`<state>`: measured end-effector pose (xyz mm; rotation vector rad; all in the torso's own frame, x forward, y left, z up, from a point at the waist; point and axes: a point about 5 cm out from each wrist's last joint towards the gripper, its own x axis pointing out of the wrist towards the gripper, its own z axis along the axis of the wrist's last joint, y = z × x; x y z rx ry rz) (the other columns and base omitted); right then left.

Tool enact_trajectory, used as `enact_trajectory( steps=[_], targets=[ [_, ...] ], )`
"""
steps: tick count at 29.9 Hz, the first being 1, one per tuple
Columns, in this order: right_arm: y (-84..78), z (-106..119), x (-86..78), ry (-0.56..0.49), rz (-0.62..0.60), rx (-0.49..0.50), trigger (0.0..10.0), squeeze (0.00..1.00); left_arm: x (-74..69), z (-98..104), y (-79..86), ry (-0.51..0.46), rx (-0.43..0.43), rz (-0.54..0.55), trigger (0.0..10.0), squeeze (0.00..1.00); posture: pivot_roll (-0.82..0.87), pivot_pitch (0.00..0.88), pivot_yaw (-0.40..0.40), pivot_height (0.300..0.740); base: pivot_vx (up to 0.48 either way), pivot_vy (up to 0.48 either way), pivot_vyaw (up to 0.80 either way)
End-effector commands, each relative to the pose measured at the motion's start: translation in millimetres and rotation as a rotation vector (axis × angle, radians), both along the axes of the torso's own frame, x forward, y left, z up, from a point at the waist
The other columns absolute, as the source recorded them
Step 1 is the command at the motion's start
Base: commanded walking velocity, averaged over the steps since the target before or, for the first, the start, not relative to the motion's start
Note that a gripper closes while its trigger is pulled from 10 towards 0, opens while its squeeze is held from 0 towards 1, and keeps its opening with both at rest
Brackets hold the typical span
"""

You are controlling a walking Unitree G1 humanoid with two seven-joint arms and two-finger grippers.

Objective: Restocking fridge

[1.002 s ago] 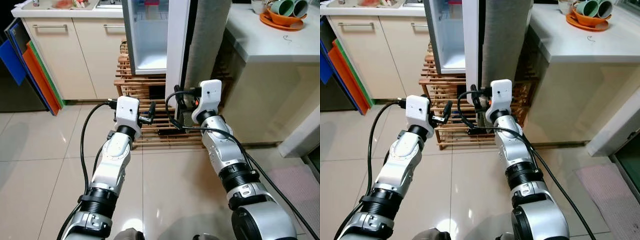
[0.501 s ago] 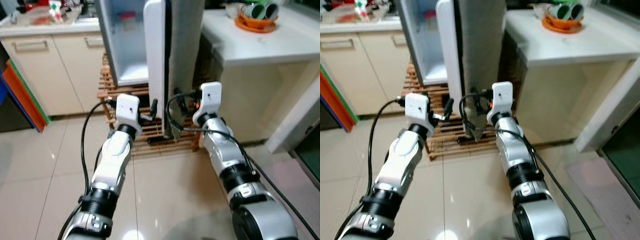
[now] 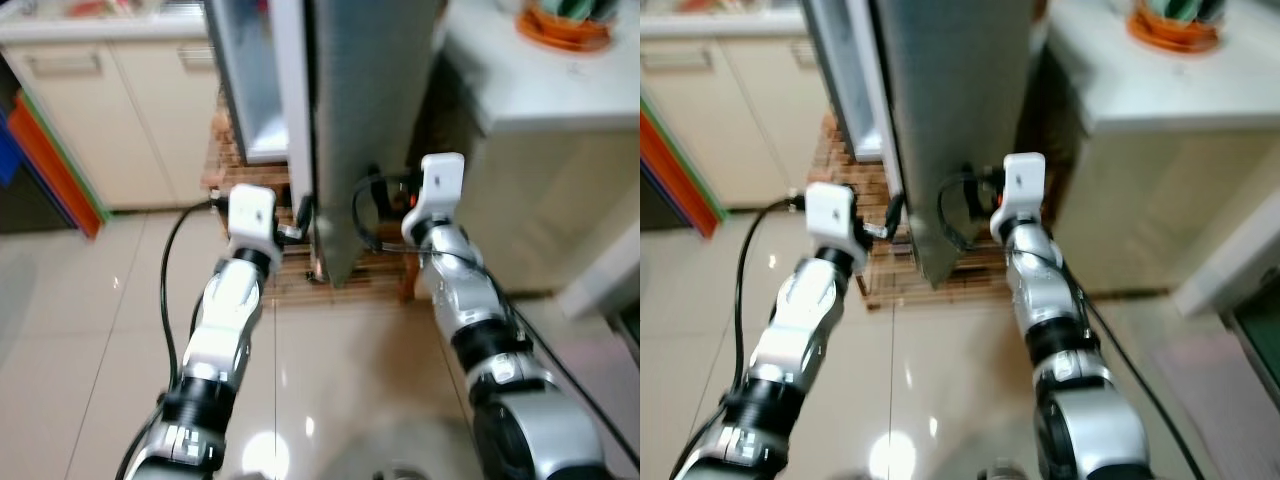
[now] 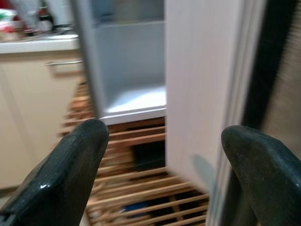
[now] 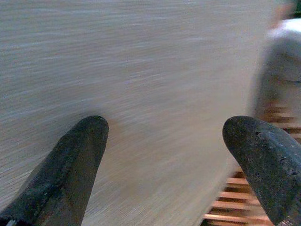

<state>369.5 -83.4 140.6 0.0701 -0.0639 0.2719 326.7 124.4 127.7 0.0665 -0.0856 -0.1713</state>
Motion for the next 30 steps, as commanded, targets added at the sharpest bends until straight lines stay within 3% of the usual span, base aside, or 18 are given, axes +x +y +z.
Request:
enact_trajectory(
  steps=[1,3,8,9,14,17,19,21,23,30],
  targets=[
    [6.7,7.2,3.0,-0.020,0.033,-0.014,10.0,0.00,-0.4,-8.3,3.0,0.048,0.005,0.026,10.0,0.00,-0.04,0.000,0.020,0.740,0.000,0.000,0.00],
    [20.2,14.1,4.8,-0.038,0.077,-0.024,10.0,0.00,0.5,-11.1,8.8,0.066,0.025,0.064,10.0,0.00,-0.02,0.000,0.011,0.740,0.000,0.000,0.00],
    [33.2,18.4,5.5,-0.042,0.117,-0.029,10.0,0.00,0.4,-17.5,23.6,0.101,0.067,0.156,10.0,0.00,0.00,0.000,-0.004,0.740,0.000,0.000,0.00],
    [36.3,17.8,5.6,-0.037,0.124,-0.034,10.0,0.00,-1.1,-22.1,30.5,0.125,0.044,0.185,10.0,0.00,0.01,0.000,-0.005,0.740,0.000,0.000,0.00],
    [39.1,18.8,6.5,-0.038,0.136,-0.045,10.0,0.00,-7.5,-38.5,46.3,0.206,0.042,0.248,10.0,0.00,0.03,0.000,-0.019,0.740,0.000,0.000,0.00],
    [31.8,18.3,7.9,-0.040,0.103,-0.034,10.0,0.00,-8.0,-33.7,41.7,0.172,0.004,0.220,10.0,0.00,0.03,0.000,-0.018,0.740,0.000,0.000,0.00],
    [24.1,14.0,7.1,-0.039,0.066,-0.028,10.0,0.00,-8.2,-21.1,28.4,0.087,0.032,0.142,10.0,0.00,0.02,0.000,-0.013,0.740,0.000,0.000,0.00],
    [24.1,14.0,7.1,-0.039,0.066,-0.028,10.0,0.00,-8.2,-21.1,28.4,0.087,0.032,0.142,10.0,0.00,0.02,0.000,-0.013,0.740,0.000,0.000,0.00],
    [17.8,7.8,5.3,-0.036,0.030,-0.029,10.0,0.00,-11.4,-2.4,5.8,-0.031,0.018,0.002,10.0,0.00,0.01,0.000,-0.003,0.740,0.317,0.000,0.00],
    [15.5,11.6,7.4,-0.051,0.020,-0.032,10.0,0.00,-13.6,2.8,-0.8,-0.067,0.014,-0.034,10.0,0.00,0.00,0.000,-0.001,0.740,0.369,0.257,0.00]
  ],
)
